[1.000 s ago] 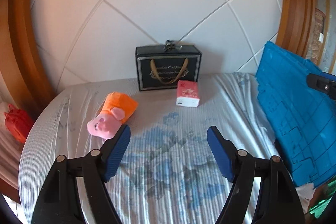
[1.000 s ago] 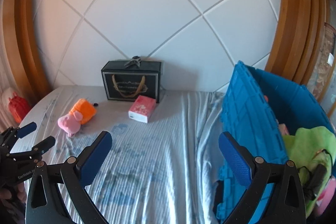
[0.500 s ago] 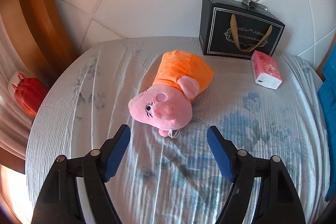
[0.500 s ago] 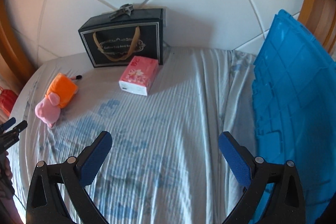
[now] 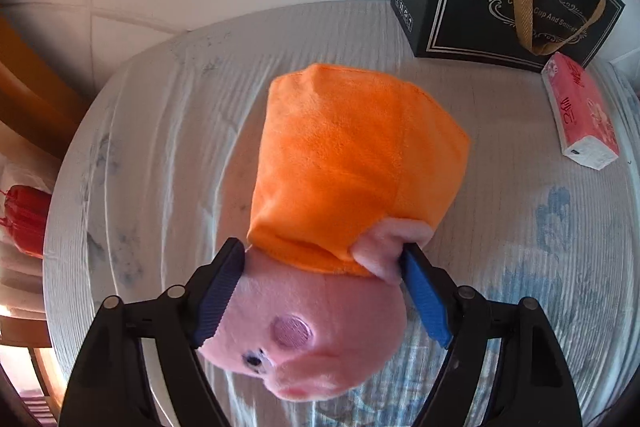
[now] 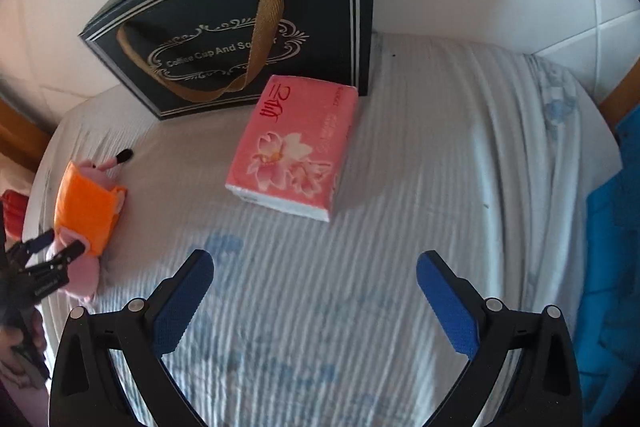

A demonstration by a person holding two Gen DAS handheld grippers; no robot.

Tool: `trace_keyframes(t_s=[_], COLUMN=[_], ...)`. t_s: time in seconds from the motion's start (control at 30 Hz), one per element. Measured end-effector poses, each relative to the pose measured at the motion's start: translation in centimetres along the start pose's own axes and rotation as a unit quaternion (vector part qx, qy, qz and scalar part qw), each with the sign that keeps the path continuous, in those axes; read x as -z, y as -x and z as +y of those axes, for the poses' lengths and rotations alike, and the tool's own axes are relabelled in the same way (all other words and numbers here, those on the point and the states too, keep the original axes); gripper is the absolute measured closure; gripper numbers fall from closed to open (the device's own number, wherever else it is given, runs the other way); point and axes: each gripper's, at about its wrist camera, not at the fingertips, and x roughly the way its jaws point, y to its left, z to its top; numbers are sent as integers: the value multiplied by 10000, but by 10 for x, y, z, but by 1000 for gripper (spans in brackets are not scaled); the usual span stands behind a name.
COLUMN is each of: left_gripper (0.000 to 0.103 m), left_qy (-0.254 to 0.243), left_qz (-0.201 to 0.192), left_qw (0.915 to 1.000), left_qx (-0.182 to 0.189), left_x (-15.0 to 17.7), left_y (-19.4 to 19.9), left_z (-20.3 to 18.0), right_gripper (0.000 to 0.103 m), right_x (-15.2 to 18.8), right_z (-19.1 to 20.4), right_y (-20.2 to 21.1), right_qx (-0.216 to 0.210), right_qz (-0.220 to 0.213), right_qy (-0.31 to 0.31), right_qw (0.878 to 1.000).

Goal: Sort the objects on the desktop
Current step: 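Grasp the pink pig plush in orange dress with the left gripper while the right grasps the pink tissue pack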

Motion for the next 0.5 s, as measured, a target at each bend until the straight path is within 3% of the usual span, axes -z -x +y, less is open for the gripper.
trace_keyframes(t_s=[0.1,0.37,0.5], left_gripper=[15,15,30], left_qy=[-40,176,315], left_qz=[285,420,202], left_qw=[9993,9972,9970], left_qx=[246,586,677], left_x=[-9,-14,-10], left_y=[-14,-28,-18], left_z=[-3,-6,-5], right_gripper=[0,0,2], right_x=[-30,-69,-69], right_z=[2,20,30], right_y=[-30,-90,-109], right_qx=[28,164,509], right_qz=[215,599,727], right_qy=[-278,-864,-636], right_qw=[9994,9943,9940])
